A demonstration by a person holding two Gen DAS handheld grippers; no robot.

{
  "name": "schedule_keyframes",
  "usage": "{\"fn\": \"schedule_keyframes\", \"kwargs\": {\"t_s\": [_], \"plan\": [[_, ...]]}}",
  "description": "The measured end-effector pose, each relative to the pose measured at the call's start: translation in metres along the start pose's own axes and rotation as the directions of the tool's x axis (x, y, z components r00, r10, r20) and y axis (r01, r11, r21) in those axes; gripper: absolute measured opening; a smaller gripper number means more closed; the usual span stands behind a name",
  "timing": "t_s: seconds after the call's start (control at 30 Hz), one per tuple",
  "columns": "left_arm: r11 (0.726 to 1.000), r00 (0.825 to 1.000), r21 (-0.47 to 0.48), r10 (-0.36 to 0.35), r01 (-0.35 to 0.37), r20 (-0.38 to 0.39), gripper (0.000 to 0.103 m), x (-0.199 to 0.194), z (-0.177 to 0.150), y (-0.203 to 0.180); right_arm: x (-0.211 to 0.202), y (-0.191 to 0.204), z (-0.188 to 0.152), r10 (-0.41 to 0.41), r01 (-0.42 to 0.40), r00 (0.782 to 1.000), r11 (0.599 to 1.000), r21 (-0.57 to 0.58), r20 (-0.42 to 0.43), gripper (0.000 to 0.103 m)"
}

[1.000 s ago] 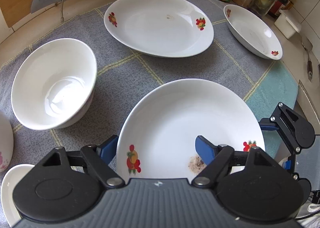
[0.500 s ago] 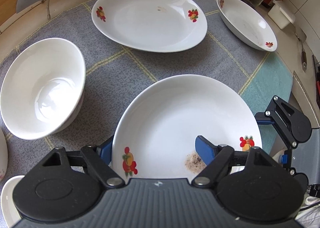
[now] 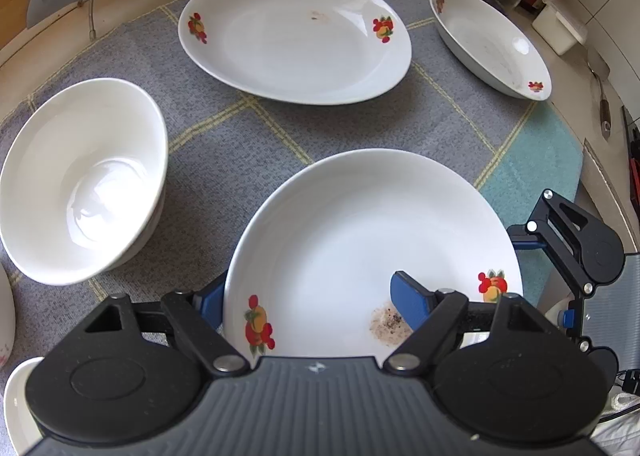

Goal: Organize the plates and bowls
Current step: 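Bring the held plate above the shallow white plate by the wall, then lower the stained plate onto the other plate and open the left gripper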

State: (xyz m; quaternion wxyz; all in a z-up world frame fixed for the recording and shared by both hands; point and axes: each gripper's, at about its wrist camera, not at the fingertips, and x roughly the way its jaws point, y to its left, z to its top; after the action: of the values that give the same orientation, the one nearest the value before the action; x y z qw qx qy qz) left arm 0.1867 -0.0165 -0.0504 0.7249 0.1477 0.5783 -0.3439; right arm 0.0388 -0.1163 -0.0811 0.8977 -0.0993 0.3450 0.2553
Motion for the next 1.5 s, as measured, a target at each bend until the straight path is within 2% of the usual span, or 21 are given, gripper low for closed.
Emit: {"fn": "schedule_keyframes", "kwargs": {"t_s": [0.33, 0.67, 1.07, 1.5], "plan": [[1.0, 1.0, 0.007, 0.001, -0.001, 0.004, 0.081, -0.002, 0.005, -0.005, -0.006, -0.005, 0.006, 0.007, -0.007, 1.0, 1.0, 0.008, -0.017, 0.103], [0.999, 0.999, 0.037, 0.002, -0.003, 0.032, 0.081, -0.01, 0.024, -0.027, -0.02, -0.024, 0.008, 0.0, 0.0, 1.0, 1.0, 0.015, -0.031, 0.103], [0.997, 0.997, 0.082, -0.005, -0.002, 0.074, 0.082, -0.007, 0.073, -0.063, -0.048, -0.075, 0.007, -0.038, 0.038, 0.999, 0.999, 0.001, -0.02, 0.103], [0.985, 0.996, 0.173, -0.03, 0.015, 0.083, 0.081, 0.01, 0.132, -0.11, -0.073, -0.129, -0.005, -0.11, 0.11, 0.994, 0.993, 0.048, -0.015, 0.103]]}}
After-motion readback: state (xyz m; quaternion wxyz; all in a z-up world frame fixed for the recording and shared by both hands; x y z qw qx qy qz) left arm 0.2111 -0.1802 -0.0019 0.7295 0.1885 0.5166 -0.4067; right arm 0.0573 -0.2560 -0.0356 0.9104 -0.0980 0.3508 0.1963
